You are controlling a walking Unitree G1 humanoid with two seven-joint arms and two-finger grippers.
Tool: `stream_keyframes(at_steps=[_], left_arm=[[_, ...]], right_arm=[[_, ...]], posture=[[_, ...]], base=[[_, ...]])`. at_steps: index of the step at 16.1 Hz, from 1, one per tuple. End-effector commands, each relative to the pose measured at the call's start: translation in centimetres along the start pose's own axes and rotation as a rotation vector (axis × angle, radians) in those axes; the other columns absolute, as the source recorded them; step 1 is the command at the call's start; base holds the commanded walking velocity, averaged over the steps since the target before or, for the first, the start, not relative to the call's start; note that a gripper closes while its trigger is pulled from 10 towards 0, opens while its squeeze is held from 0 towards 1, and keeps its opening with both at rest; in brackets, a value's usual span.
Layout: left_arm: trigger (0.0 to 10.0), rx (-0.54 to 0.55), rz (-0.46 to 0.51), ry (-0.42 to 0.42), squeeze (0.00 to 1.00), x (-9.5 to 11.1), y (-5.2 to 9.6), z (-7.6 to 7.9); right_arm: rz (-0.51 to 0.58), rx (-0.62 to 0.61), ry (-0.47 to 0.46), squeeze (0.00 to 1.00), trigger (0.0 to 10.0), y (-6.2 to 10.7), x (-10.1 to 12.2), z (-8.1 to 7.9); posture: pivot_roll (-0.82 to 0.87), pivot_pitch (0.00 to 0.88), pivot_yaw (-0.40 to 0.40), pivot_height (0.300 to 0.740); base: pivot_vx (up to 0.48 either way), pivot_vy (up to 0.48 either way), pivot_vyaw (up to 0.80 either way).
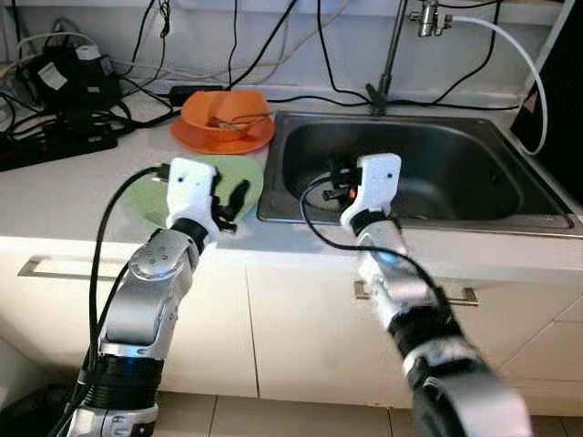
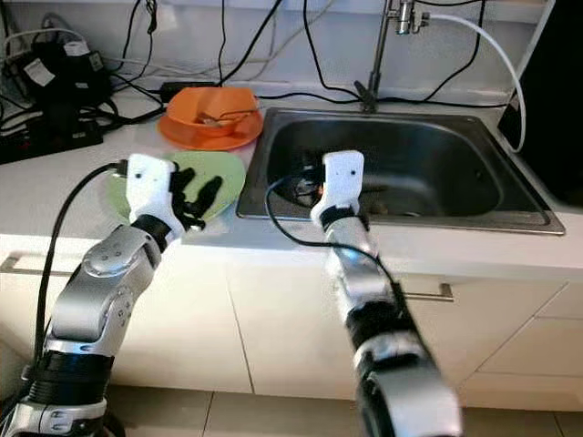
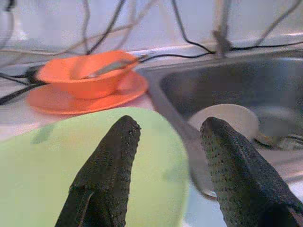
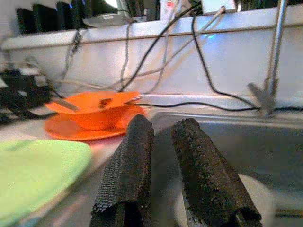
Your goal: Kitchen organization
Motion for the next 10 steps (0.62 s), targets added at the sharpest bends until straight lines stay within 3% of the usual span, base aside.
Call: stream_keyframes(at_steps=[1, 2, 3, 5, 10], left_arm=[[10.0, 0.067, 0.001, -0.017, 0.00, 0.2, -0.2, -1.7], [10.0, 0.104, -0.002, -0.014, 0.61, 0.3, -0.2, -2.9], [10.0, 0.113, -0.003, -0.004, 1.00, 0.3, -0.2, -3.4], [10.0, 0.166, 0.001, 0.008, 1.00, 0.6, 0.1, -5.1], [10.0, 0.233, 0.042, 0.086, 1.00, 1.6, 1.1, -7.1]], right_arm=[[0.009, -0.004, -0.053, 0.00, 10.0, 0.4, 0.3, 0.2], [0.003, 0.002, -0.073, 0.00, 10.0, 0.8, 0.0, 0.0], [-0.005, 0.007, -0.077, 0.00, 10.0, 1.1, -0.2, -0.1], [-0.052, 0.011, -0.105, 0.00, 10.0, 2.1, -1.2, -0.1], [-0.077, 0.020, -0.104, 0.00, 10.0, 2.4, -0.9, 0.1]], posture=[[0.05, 0.000, 0.011, 0.740], [0.04, 0.000, 0.014, 0.740], [0.04, 0.000, 0.014, 0.740], [0.04, 0.000, 0.016, 0.740], [0.05, 0.000, 0.002, 0.740]], base=[[0.000, 0.000, 0.00], [0.000, 0.000, 0.00], [0.000, 0.000, 0.00], [0.000, 0.000, 0.00], [0.000, 0.000, 0.00]])
Point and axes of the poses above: a point about 5 cm out from each wrist's last joint towards the gripper, its own y axis pointing back from the gripper into the wrist, its own x axis along the axis of the wrist's last joint, z = x × y, the point moved 5 cm from there along -y, pointing out of the wrist towards the gripper, and after that the axes turned 4 degrees about y, right-handed, at the moved point
